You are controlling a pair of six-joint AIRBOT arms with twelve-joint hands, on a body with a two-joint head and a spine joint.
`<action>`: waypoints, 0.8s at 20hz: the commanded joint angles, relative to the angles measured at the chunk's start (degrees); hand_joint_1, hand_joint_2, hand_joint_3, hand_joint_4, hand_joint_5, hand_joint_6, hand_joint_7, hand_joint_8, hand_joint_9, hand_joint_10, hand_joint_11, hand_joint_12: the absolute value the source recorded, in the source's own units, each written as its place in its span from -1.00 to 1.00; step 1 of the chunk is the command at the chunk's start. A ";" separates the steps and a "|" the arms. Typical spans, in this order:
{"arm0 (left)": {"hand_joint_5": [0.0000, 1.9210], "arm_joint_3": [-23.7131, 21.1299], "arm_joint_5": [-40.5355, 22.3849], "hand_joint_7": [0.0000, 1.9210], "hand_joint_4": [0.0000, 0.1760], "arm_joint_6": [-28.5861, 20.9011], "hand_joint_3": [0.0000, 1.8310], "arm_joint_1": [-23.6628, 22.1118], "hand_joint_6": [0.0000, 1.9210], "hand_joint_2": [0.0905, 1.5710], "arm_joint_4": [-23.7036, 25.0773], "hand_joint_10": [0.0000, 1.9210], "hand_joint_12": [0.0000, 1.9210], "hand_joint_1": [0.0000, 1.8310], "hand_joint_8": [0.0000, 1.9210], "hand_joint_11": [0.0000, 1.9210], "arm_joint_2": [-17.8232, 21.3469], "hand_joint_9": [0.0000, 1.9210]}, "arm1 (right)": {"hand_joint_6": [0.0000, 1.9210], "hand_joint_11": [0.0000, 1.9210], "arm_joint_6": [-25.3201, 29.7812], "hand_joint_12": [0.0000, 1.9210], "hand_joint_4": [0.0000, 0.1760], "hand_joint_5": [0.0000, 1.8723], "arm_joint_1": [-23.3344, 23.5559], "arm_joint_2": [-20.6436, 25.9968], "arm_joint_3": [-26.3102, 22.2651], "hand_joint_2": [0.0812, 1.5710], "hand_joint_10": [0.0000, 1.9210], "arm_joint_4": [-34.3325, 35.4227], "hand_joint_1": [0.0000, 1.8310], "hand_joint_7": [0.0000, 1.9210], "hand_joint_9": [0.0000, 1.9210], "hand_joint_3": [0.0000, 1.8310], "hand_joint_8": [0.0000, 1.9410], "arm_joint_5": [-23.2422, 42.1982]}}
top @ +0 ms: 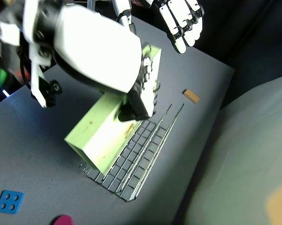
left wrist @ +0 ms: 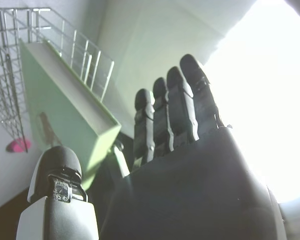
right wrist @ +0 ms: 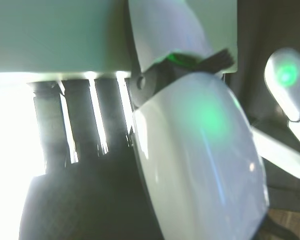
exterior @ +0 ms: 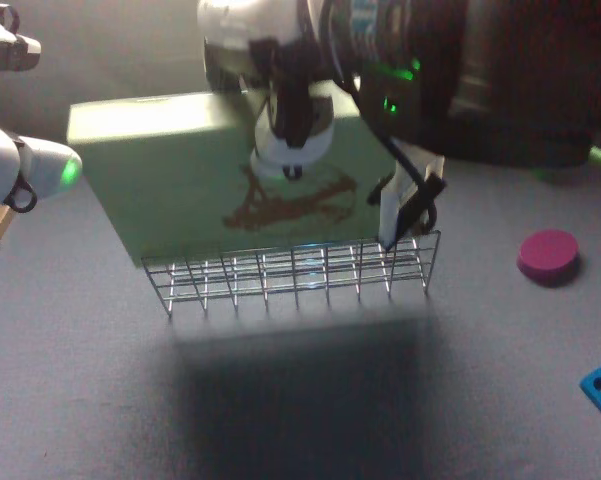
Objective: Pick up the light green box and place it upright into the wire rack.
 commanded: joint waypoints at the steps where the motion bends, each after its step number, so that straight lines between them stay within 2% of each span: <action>1: -0.77 0.08 -2.07 -0.81 -1.00 0.23 -1.00 -0.82 -1.00 0.46 4.28 -1.00 -0.37 -0.79 -1.00 -1.00 0.25 -0.83 | 0.19 -0.22 0.03 0.69 -1.00 -0.21 0.28 -0.38 0.34 0.49 0.58 -4.45 0.48 -0.09 -0.18 -1.00 0.22 2.75; 8: -0.77 -0.45 -2.08 -0.81 -1.00 0.23 -1.00 -1.04 -1.00 0.46 4.27 -1.00 -0.37 -0.79 -1.00 -1.00 0.13 -0.82 | 0.21 -0.23 -0.67 0.69 -1.00 -0.22 -2.18 -3.23 5.06 0.49 0.59 -2.97 0.48 -0.07 -0.18 -1.00 0.19 4.20; 16: -0.77 -2.74 -2.47 -0.80 -1.00 0.23 -1.00 -0.63 -1.00 0.46 4.26 -1.00 -0.37 -0.79 -1.00 -1.00 -1.27 -0.82 | 0.19 -0.22 -0.38 0.68 -1.00 -0.20 -4.22 -4.67 6.89 0.48 0.57 -2.95 0.48 -0.06 -0.17 -1.00 0.18 3.63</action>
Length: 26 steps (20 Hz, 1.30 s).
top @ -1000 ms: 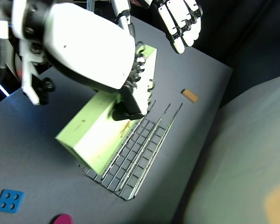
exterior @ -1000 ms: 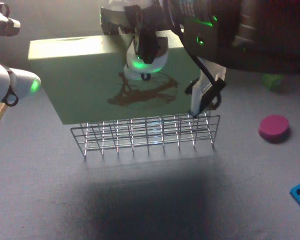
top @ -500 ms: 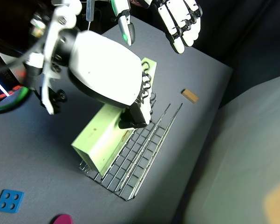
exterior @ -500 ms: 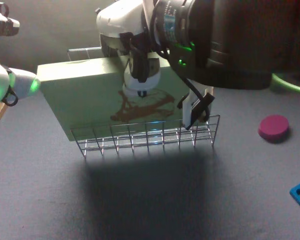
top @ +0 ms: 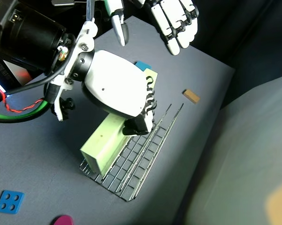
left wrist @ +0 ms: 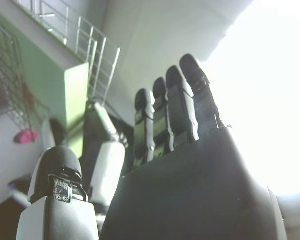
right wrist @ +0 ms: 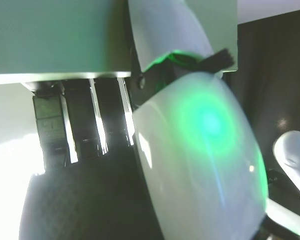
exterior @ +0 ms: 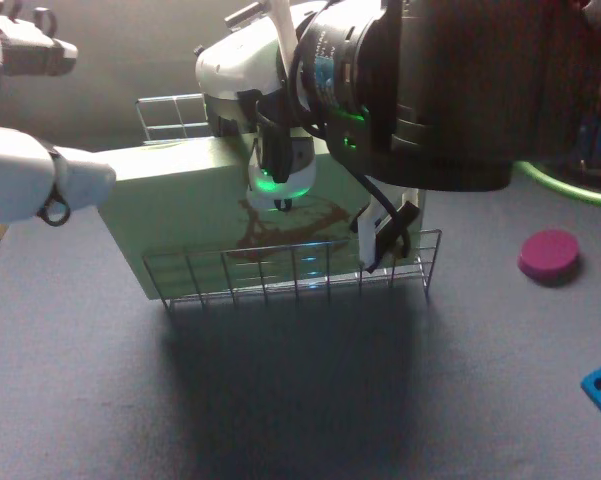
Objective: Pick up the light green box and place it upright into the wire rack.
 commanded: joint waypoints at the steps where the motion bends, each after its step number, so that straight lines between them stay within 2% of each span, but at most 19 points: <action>1: -0.77 -0.37 -2.29 -0.80 -1.00 0.14 -1.00 -0.31 -1.00 0.46 4.15 -1.00 -0.37 -0.79 -1.00 -1.00 -0.42 -0.82 | 0.19 -0.22 0.22 0.68 -1.00 -0.20 0.08 -0.08 0.20 0.48 0.57 -3.80 0.48 -0.06 -0.17 -1.00 0.17 1.41; 13: -0.76 -1.86 -2.29 -0.80 -1.00 -0.63 -1.00 1.03 -1.00 0.46 4.16 -1.00 -0.37 -0.79 -1.00 -1.00 -1.86 -0.82 | 0.19 -0.22 1.57 0.67 -1.00 -0.22 -1.78 0.70 1.84 0.49 0.58 -1.49 0.48 -0.07 -0.18 -1.00 0.20 1.58; 17: -0.76 -2.13 -2.24 -0.80 -1.00 -1.10 -1.00 1.23 -1.00 0.46 4.17 -1.00 -0.37 -0.79 -1.00 -1.00 -2.66 -0.82 | 0.23 -0.30 1.76 0.70 -1.00 -0.24 -1.96 0.75 2.50 0.51 0.61 -1.49 0.47 -0.13 -0.20 -1.00 0.27 1.87; 18: -0.76 -2.20 -2.24 -0.80 -0.99 -1.28 -1.00 1.38 -1.00 0.46 4.17 -1.00 -0.37 -0.79 -1.00 -1.00 -2.67 -0.82 | 0.25 -0.34 1.76 0.71 -1.00 -0.21 -1.93 0.75 2.50 0.52 0.43 -1.49 0.32 -0.12 -0.28 -1.00 0.37 1.90; 19: -0.76 -2.27 -2.25 -0.80 -0.99 -1.29 -1.00 1.48 -1.00 0.46 4.17 -1.00 -0.37 -0.79 -1.00 -1.00 -2.67 -0.82 | 0.32 -0.37 1.76 0.72 -1.00 -0.23 -1.90 0.75 2.50 0.54 0.33 -1.49 0.27 -0.17 -0.37 -1.00 0.42 1.90; 20: -0.76 -2.37 -2.31 -0.80 -0.99 -1.29 -1.00 1.53 -1.00 0.46 4.18 -1.00 -0.37 -0.79 -1.00 -1.00 -2.66 -0.82 | -0.21 -0.44 1.76 0.69 -1.00 -0.34 -1.87 0.75 2.50 0.45 0.20 -1.49 0.17 -0.33 -0.45 -1.00 -0.08 1.91; 21: -0.76 -2.52 -2.33 -0.80 -1.00 -1.29 -1.00 1.59 -1.00 0.46 4.18 -1.00 -0.37 -0.79 -1.00 -1.00 -2.66 -0.82 | -0.55 -0.48 1.70 0.61 -1.00 -0.34 -1.83 0.75 2.50 0.42 0.05 -1.49 0.12 -0.36 -0.49 -1.00 -0.36 1.91; 22: -0.76 -2.71 -2.33 -0.80 -1.00 -1.41 -1.00 1.71 -1.00 0.46 4.18 -1.00 -0.37 -0.79 -1.00 -1.00 -2.66 -0.82 | -0.87 -0.60 1.59 0.54 -1.00 -0.35 -1.78 0.76 2.50 0.40 -0.20 -1.49 0.07 -0.33 -0.51 -1.00 -0.67 1.91; 23: -0.76 -2.80 -2.33 -0.80 -1.00 -1.50 -1.00 1.86 -1.00 0.46 4.18 -1.00 -0.37 -0.79 -1.00 -1.00 -2.67 -0.82 | -0.87 -0.60 1.54 0.54 -1.00 -0.35 -1.78 0.78 2.49 0.40 -0.20 -1.49 0.07 -0.33 -0.51 -1.00 -0.67 1.91; 26: -0.76 -3.01 -2.33 -0.80 -1.00 -2.49 -1.00 2.28 -1.00 0.46 4.18 -1.00 -0.37 -0.79 -1.00 -1.00 -2.66 -0.82 | -0.99 -0.75 1.34 0.50 -1.00 -0.37 -1.65 1.04 2.43 0.39 -0.40 -1.48 0.01 -0.32 -0.56 -1.00 -0.90 1.83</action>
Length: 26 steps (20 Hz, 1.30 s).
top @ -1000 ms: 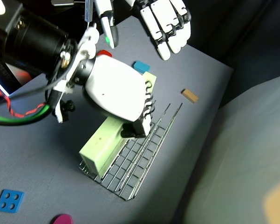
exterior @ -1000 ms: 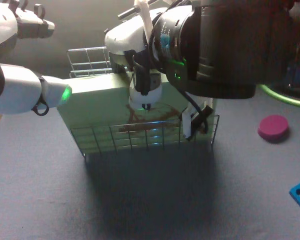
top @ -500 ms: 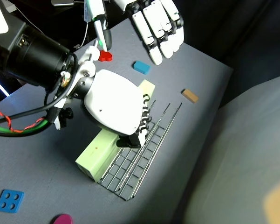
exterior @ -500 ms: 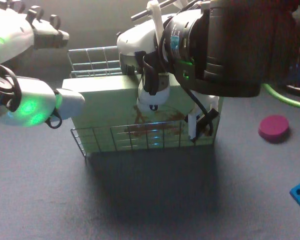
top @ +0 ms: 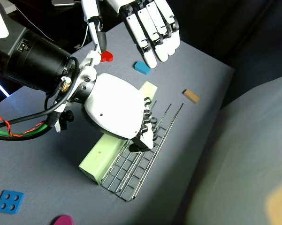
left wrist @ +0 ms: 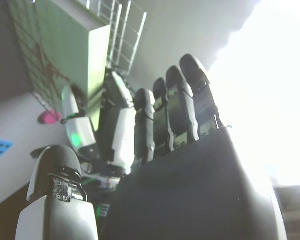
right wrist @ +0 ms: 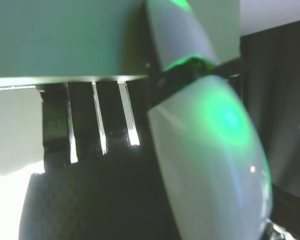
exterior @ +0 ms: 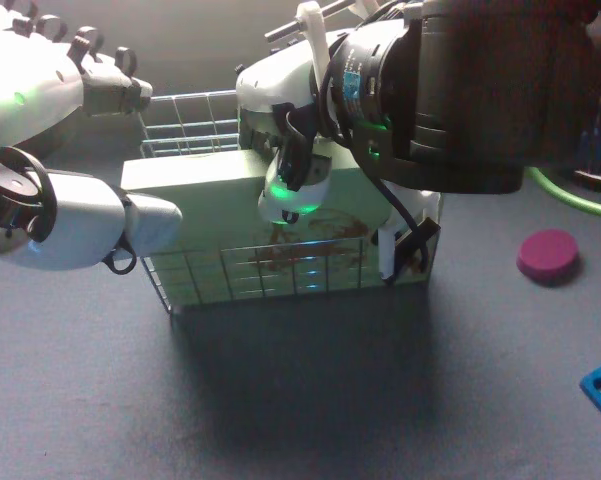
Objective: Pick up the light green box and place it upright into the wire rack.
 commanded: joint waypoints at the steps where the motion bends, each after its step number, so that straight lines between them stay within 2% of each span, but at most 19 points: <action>1: -0.76 -0.33 -1.83 -0.80 -1.00 -0.19 -1.00 -0.46 -1.00 0.46 4.28 -1.00 -0.37 -0.79 -1.00 -1.00 -0.10 -0.82 | -1.00 -0.80 -0.33 0.46 -1.00 -0.39 0.89 0.34 -0.10 0.38 -0.47 -3.67 -0.02 -0.34 -0.57 -1.00 -0.94 1.68; 2: -0.76 -0.38 -1.83 -0.80 -1.00 -0.22 -1.00 -0.46 -1.00 0.46 4.28 -1.00 -0.37 -0.79 -1.00 -1.00 -0.10 -0.82 | -1.00 -0.89 -0.34 0.42 -1.00 -0.43 1.10 0.63 -0.40 0.37 -0.66 -3.67 -0.07 -0.40 -0.60 -1.00 -0.99 1.57; 3: -0.76 -0.39 -1.83 -0.80 -1.00 -0.22 -1.00 -0.46 -1.00 0.46 4.29 -1.00 -0.37 -0.79 -1.00 -1.00 -0.10 -0.82 | -1.00 -0.89 -0.44 0.42 -1.00 -0.43 1.49 1.17 -1.03 0.37 -0.66 -3.68 -0.07 -0.40 -0.60 -1.00 -0.99 1.43; 4: -0.76 -0.38 -1.83 -0.80 -1.00 -0.22 -1.00 -0.45 -1.00 0.46 4.34 -1.00 -0.37 -0.79 -1.00 -1.00 -0.10 -0.82 | -1.00 -0.99 -0.54 0.41 -1.00 -0.47 2.00 1.86 -1.86 0.33 -0.81 -3.68 -0.13 -0.47 -0.58 -1.00 -1.00 1.28; 5: -0.76 -0.37 -1.83 -0.80 -1.00 -0.23 -1.00 -0.41 -1.00 0.46 4.44 -1.00 -0.37 -0.79 -1.00 -1.00 -0.10 -0.82 | -1.00 -0.99 -0.58 0.41 -1.00 -0.47 2.64 2.77 -2.98 0.33 -0.81 -3.69 -0.13 -0.47 -0.58 -1.00 -1.00 1.12; 7: -0.77 -0.38 -2.02 -0.81 -0.99 -0.61 -1.00 -0.41 -1.00 0.46 4.46 -1.00 -0.39 -0.79 -1.00 -1.00 -0.10 -0.84 | -1.00 -1.00 -0.64 0.27 -1.00 -0.56 4.55 5.82 -6.75 0.28 -0.93 -3.73 -0.18 -0.55 -0.62 -1.00 -1.00 1.00; 12: -0.78 -0.92 -2.02 -0.81 -0.99 -1.04 -1.00 -0.42 -1.00 0.46 4.46 -1.00 -0.37 -0.79 -1.00 -1.00 -0.10 -0.83 | -1.00 -1.00 -0.62 0.13 -1.00 -0.65 8.90 15.63 -17.72 0.21 -0.99 -3.75 -0.26 -0.65 -0.69 -1.00 -1.00 -2.43; 18: -0.78 -1.34 -1.80 -0.81 -0.99 -1.32 -1.00 -0.42 -1.00 0.46 4.46 -1.00 -0.39 -0.79 -1.00 -1.00 -0.10 -0.83 | -1.00 -1.00 -0.06 0.11 -0.99 -0.68 7.96 33.88 -34.72 0.20 -1.00 -7.17 -0.32 -0.67 -0.70 -1.00 -1.00 -3.59; 20: -0.77 -1.44 -1.77 -0.80 -0.99 -1.32 -1.00 -0.31 -1.00 0.46 4.46 -1.00 -0.39 -0.79 -1.00 -1.00 -0.10 -0.83 | -1.00 -1.00 0.74 0.14 -1.00 -0.68 7.87 38.63 -38.09 0.20 -0.99 -7.16 -0.32 -0.66 -0.68 -1.00 -1.00 -3.78; 22: -0.76 -1.41 -1.63 -0.79 -0.98 -1.32 -1.00 -0.12 -1.00 0.45 4.46 -0.99 -0.35 -0.78 -0.99 -1.00 -0.06 -0.79 | -0.98 -1.00 0.99 0.30 -1.00 -0.61 8.10 41.37 -40.00 0.22 -0.96 -7.16 -0.32 -0.56 -0.60 -1.00 -0.97 -3.78; 23: -0.73 -1.38 -1.64 -0.73 -0.97 -1.32 -1.00 -0.04 -1.00 0.45 4.46 -0.99 -0.23 -0.77 -1.00 -1.00 -0.03 -0.69 | -0.97 -0.90 1.17 0.39 -1.00 -0.52 8.17 42.59 -40.89 0.26 -0.89 -7.16 -0.31 -0.42 -0.45 -0.99 -0.95 -3.78; 24: -0.63 -1.39 -1.74 -0.59 -0.98 -1.32 -1.00 -0.04 -0.99 0.46 4.46 -0.97 -0.12 -0.74 -0.99 -0.93 -0.04 -0.54 | -0.97 -0.67 1.19 0.55 -1.00 -0.35 8.17 43.22 -41.48 0.33 -0.30 -7.17 -0.30 -0.30 -0.46 -1.00 -0.82 -3.78; 25: -0.50 -1.48 -1.79 -0.47 -0.98 -1.32 -1.00 -0.04 -0.99 0.48 4.47 -0.94 -0.03 -0.68 -0.98 -0.83 -0.04 -0.42 | -0.87 -0.48 1.19 0.69 -1.00 -0.23 8.17 43.89 -42.26 0.35 0.24 -7.30 -0.29 -0.33 -0.48 -1.00 -0.39 -3.83; 26: -0.35 -1.54 -1.76 -0.32 -1.00 -1.32 -1.00 -0.05 -0.98 0.47 4.47 -0.86 0.03 -0.56 -0.94 -0.65 -0.04 -0.24 | -0.28 -0.31 1.23 0.78 -1.00 -0.33 7.57 44.49 -43.12 0.37 0.51 -7.37 -0.27 -0.35 -0.41 -1.00 -0.03 -3.91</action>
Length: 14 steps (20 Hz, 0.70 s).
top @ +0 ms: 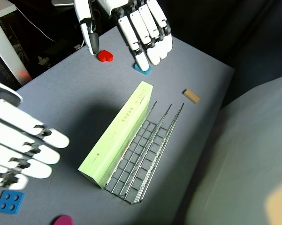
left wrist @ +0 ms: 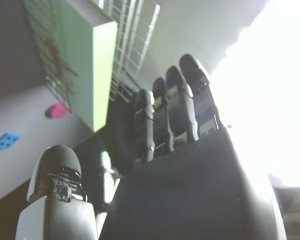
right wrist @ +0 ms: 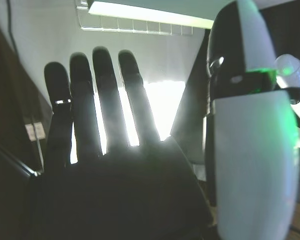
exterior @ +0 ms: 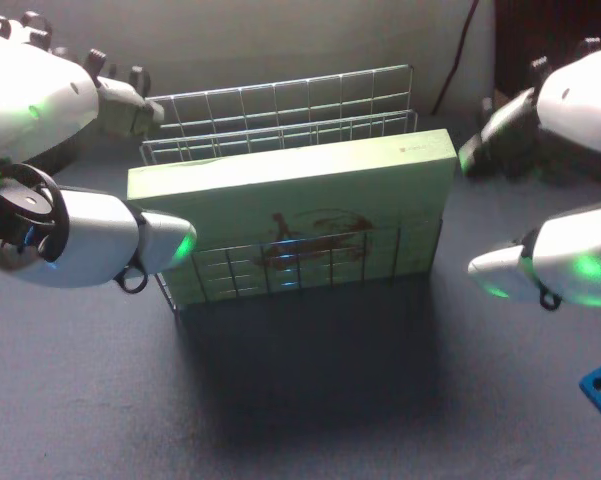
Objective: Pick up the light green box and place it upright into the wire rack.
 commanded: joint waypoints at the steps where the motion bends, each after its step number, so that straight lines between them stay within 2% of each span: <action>1: -0.12 -0.27 -1.53 -0.07 -1.00 -0.03 -0.96 -0.71 -0.87 0.37 3.99 -0.19 0.23 -0.35 -0.65 -0.34 -0.04 -0.13 | 0.41 -0.13 0.32 0.95 -1.00 -0.37 -0.23 0.12 -0.56 0.42 0.79 -4.37 -0.24 -0.34 -0.28 -0.99 0.38 2.44; 2: -0.23 -0.28 -1.51 -0.18 -1.00 -0.03 -0.98 -0.71 -0.16 0.37 3.99 0.45 0.59 -0.23 0.08 -0.17 -0.04 -0.15 | 0.80 0.09 1.10 0.99 -1.00 -0.35 -1.33 0.36 -1.05 0.46 0.96 -6.30 -0.22 -0.30 -0.12 -0.99 0.70 3.15; 3: -0.31 -0.29 -1.53 -0.22 -1.00 -0.03 -0.99 -0.71 0.49 0.42 3.99 0.89 0.92 -0.21 0.65 -0.06 -0.04 -0.13 | 0.96 0.31 2.70 1.00 -1.00 -0.25 -2.09 0.55 -1.37 0.48 0.99 -8.62 -0.20 -0.19 0.08 -0.99 0.94 3.29; 4: -0.28 -0.29 -1.51 -0.15 -1.00 -0.03 -0.99 -0.71 0.89 0.47 3.99 0.98 0.98 -0.23 0.93 0.08 -0.04 -0.03 | 0.99 0.51 3.55 1.00 -1.00 -0.10 -2.43 0.65 -1.46 0.50 1.00 -9.92 -0.18 -0.02 0.25 -0.99 0.99 3.29; 6: 0.07 -0.18 -1.50 0.18 -1.00 -0.03 -0.99 -0.80 1.00 0.51 3.99 1.00 1.00 -0.25 1.00 0.30 -0.04 0.20 | 1.00 0.90 5.32 1.00 -1.00 0.23 -3.12 0.87 -1.45 0.65 1.00 -13.73 -0.23 0.34 0.63 -0.98 1.00 3.75; 7: 0.19 -0.17 -1.50 0.29 -1.00 -0.03 -0.99 -0.85 1.00 0.54 3.99 1.00 1.00 -0.28 1.00 0.38 -0.04 0.29 | 1.00 0.98 5.69 1.00 -0.36 0.37 -3.33 1.01 -1.45 0.72 1.00 -14.55 -0.25 0.48 0.76 -1.00 1.00 4.19; 8: 0.27 -0.16 -1.50 0.35 -1.00 -0.03 -0.99 -0.92 1.00 0.57 4.01 1.00 1.00 -0.30 1.00 0.44 -0.05 0.36 | 1.00 1.00 5.79 1.00 0.73 0.45 -3.52 1.27 -1.45 0.76 1.00 -14.87 -0.26 0.58 0.83 -1.00 1.00 4.83; 9: 0.29 -0.17 -1.50 0.38 -1.00 -0.03 -0.99 -0.94 1.00 0.58 4.01 1.00 1.00 -0.27 1.00 0.49 -0.05 0.39 | 1.00 1.00 5.79 1.00 0.95 0.48 -3.65 1.39 -1.45 0.81 1.00 -14.86 -0.26 0.63 0.85 -0.99 1.00 5.13; 12: 0.26 -0.12 -1.50 0.39 -1.00 -0.03 -1.00 -0.95 1.00 0.59 4.08 1.00 1.00 -0.18 1.00 0.52 -0.05 0.42 | 1.00 1.00 5.76 1.00 1.00 0.45 -3.79 2.06 -1.29 0.82 1.00 -14.92 -0.22 0.64 0.84 -0.99 1.00 6.47; 14: 0.25 -0.13 -1.50 0.39 -1.00 -0.03 -1.00 -1.04 1.00 0.59 4.08 1.00 1.00 -0.17 1.00 0.52 -0.05 0.42 | 1.00 1.00 5.27 1.00 1.00 0.45 -3.94 3.20 -0.94 0.82 1.00 -15.07 -0.21 0.62 0.84 -1.00 1.00 10.02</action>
